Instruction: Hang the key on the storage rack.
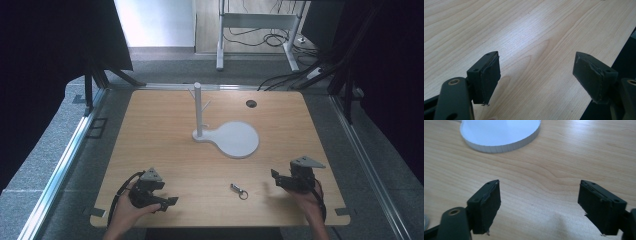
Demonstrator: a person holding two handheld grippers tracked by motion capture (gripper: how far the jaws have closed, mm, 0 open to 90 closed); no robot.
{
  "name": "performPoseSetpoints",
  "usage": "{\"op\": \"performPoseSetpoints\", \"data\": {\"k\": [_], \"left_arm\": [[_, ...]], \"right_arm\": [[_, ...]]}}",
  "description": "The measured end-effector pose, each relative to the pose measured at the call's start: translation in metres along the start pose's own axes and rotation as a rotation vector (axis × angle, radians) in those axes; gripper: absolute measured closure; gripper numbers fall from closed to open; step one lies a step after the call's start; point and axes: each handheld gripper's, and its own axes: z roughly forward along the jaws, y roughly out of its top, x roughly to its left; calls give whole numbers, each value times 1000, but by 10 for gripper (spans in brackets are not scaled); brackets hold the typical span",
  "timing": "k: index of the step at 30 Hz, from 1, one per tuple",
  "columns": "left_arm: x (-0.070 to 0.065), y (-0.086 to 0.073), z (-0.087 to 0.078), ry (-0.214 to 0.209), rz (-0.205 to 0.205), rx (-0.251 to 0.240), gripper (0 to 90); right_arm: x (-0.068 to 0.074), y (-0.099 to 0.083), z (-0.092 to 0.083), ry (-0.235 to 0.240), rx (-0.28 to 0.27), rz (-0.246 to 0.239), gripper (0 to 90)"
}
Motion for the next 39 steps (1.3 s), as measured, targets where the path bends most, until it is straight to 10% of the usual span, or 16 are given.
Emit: {"op": "performPoseSetpoints", "data": {"k": [17,39], "left_arm": [[2,0,-7,-3,-17,-38,227],[0,0,-7,-3,-14,-36,227]], "right_arm": [[-4,14,-11,45,14,-15,330],[28,55,-13,175,172,-209,405]]}}
